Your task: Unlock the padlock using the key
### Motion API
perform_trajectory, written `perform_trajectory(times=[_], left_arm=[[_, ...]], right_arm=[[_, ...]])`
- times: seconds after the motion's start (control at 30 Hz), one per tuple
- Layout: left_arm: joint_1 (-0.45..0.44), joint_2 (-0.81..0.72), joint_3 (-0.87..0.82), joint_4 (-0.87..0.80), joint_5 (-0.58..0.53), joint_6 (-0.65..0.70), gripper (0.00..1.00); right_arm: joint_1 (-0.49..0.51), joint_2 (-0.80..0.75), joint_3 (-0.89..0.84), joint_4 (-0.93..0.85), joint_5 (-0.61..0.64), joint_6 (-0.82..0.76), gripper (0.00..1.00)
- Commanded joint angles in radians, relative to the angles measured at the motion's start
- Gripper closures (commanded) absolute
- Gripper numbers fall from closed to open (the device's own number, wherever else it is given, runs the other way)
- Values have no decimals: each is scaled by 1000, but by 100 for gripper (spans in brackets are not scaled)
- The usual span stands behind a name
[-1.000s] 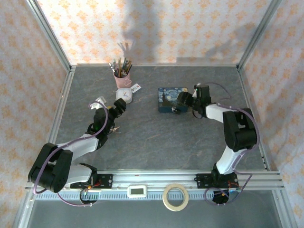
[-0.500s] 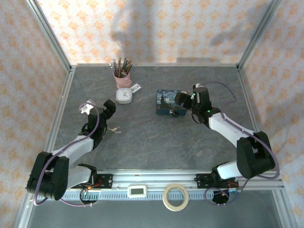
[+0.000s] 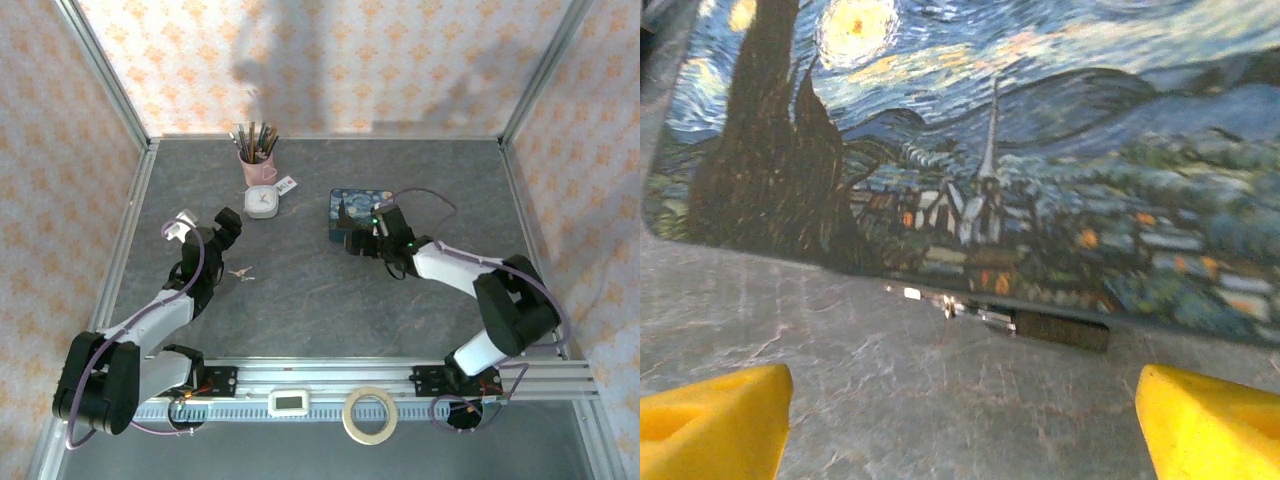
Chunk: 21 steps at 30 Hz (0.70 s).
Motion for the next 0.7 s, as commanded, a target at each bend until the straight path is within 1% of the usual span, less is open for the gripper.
perform_trajectory(times=[0.0, 0.07, 0.17, 0.33, 0.47, 0.6, 0.67], left_arm=[[4, -35, -36, 23, -20, -27, 1], [4, -49, -46, 27, -23, -31, 1], [4, -66, -48, 20, -30, -26, 2], [4, -86, -47, 13, -47, -21, 1], [4, -91, -46, 13, -55, -20, 2], [4, -98, -48, 8, -63, -16, 2], [3, -103, -52, 7, -67, -15, 2]], right_arm=[[8, 48, 54, 44, 58, -94, 13], [8, 69, 62, 58, 47, -111, 14], [9, 94, 61, 84, -19, -96, 16], [9, 108, 13, 164, -170, 6, 19], [9, 100, -15, 211, -268, 79, 20], [9, 81, -3, 184, -291, 84, 20], [9, 70, 9, 154, -248, 63, 20]])
